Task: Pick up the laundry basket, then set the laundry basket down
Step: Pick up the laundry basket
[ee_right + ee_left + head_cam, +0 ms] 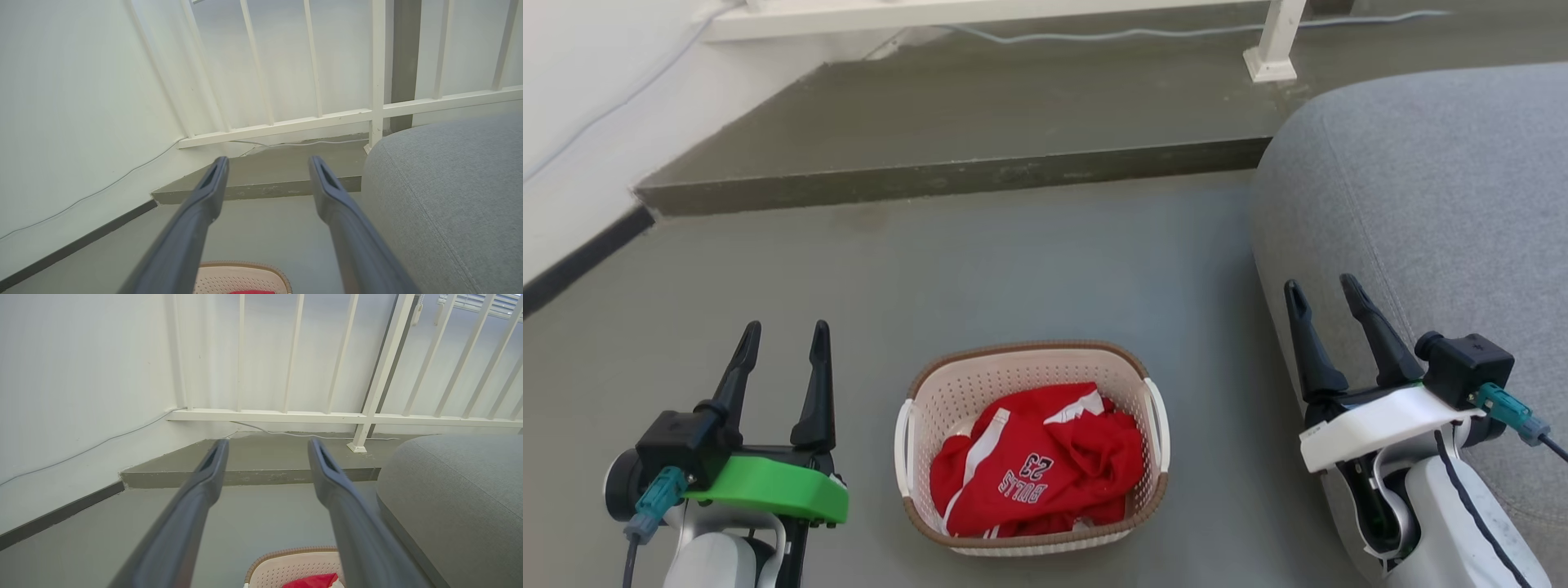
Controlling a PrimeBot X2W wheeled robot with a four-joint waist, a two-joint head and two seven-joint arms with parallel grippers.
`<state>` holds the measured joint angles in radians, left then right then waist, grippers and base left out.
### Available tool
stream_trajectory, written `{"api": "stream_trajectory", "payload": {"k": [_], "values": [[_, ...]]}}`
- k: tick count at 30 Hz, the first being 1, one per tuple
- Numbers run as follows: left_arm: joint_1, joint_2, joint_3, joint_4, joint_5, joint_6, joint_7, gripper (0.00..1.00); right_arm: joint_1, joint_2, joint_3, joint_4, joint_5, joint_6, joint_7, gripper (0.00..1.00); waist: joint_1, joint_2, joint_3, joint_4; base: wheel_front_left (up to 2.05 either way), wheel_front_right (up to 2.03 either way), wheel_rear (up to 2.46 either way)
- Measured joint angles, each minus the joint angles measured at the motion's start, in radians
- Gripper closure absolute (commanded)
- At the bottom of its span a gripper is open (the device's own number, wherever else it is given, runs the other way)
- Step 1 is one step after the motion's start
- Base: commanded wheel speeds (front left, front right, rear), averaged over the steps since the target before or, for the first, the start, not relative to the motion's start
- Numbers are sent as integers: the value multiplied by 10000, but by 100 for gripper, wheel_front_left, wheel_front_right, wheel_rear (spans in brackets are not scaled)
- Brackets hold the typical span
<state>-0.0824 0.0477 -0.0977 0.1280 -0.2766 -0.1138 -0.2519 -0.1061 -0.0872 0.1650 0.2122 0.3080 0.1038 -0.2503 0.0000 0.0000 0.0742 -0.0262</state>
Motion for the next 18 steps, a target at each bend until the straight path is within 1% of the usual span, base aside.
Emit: {"api": "stream_trajectory", "payload": {"k": [6, 18], "values": [[-74, -4, 8, -71, 2, -4, 0, 0, -187, 82, -69, -15, -13, 2, 0, 0, 0, 0, 611, -103, 0, 0, 0], [-1000, -17, -77, -75, 90, -19, 0, 0, -865, 165, -165, 27, -92, 15, -2, 0, 0, 0, 2019, -314, 0, 0, 0]]}}
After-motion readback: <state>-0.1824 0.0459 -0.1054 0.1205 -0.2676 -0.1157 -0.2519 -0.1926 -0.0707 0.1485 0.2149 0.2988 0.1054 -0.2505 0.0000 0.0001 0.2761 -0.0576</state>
